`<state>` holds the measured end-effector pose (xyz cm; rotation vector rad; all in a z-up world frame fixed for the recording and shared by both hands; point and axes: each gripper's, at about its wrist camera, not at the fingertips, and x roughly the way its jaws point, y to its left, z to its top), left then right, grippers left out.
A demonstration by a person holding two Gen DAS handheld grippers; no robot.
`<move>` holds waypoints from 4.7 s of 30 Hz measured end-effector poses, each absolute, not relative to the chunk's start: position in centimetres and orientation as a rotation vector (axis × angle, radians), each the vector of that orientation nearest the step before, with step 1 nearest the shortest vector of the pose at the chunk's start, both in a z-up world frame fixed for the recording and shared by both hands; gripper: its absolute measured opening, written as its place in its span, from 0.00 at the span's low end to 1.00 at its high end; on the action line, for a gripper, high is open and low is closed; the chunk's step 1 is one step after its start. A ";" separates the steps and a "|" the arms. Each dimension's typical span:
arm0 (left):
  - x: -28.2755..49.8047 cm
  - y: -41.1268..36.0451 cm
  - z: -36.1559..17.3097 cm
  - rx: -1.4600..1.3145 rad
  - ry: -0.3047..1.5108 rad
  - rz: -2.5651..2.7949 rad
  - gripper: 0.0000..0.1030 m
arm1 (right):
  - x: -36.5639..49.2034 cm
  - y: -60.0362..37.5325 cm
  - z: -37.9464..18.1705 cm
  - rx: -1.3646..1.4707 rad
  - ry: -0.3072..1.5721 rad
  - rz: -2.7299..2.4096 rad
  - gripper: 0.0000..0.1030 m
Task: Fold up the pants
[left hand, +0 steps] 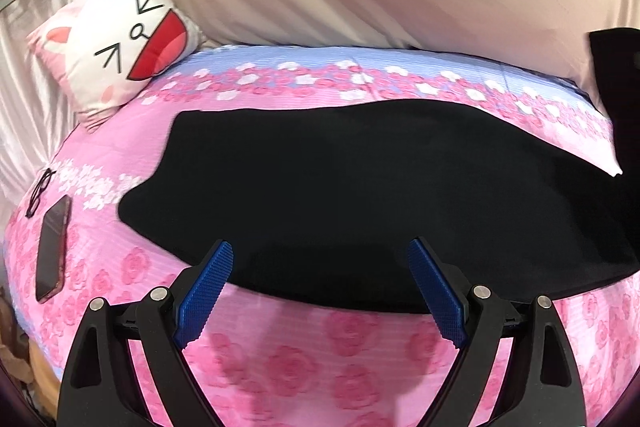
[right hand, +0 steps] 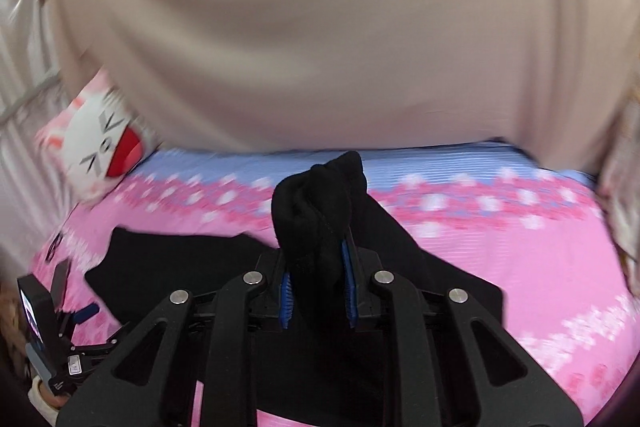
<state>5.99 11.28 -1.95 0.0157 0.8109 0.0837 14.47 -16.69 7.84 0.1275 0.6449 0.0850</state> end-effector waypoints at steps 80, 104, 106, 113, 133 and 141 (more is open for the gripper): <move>6.8 6.7 -2.2 -0.006 0.905 0.116 0.84 | 6.6 -24.4 -4.7 0.357 0.812 0.009 0.19; 5.0 1.6 -3.2 0.107 0.924 0.025 0.84 | -3.9 -31.3 -0.2 0.240 0.682 -0.393 0.60; 5.0 1.4 -3.2 0.112 0.916 0.023 0.84 | -3.5 -29.2 1.4 0.214 0.661 -0.296 0.60; 4.8 1.3 -3.2 0.111 0.913 0.009 0.84 | 2.7 -18.7 -1.1 0.132 0.781 0.044 0.61; 2.9 22.5 -5.9 -0.611 0.909 0.161 0.84 | 6.4 -12.7 -5.4 0.147 0.859 0.089 0.73; 7.5 20.1 -5.9 -0.550 0.910 0.147 0.79 | 3.8 -13.9 -5.7 0.165 0.829 0.037 0.79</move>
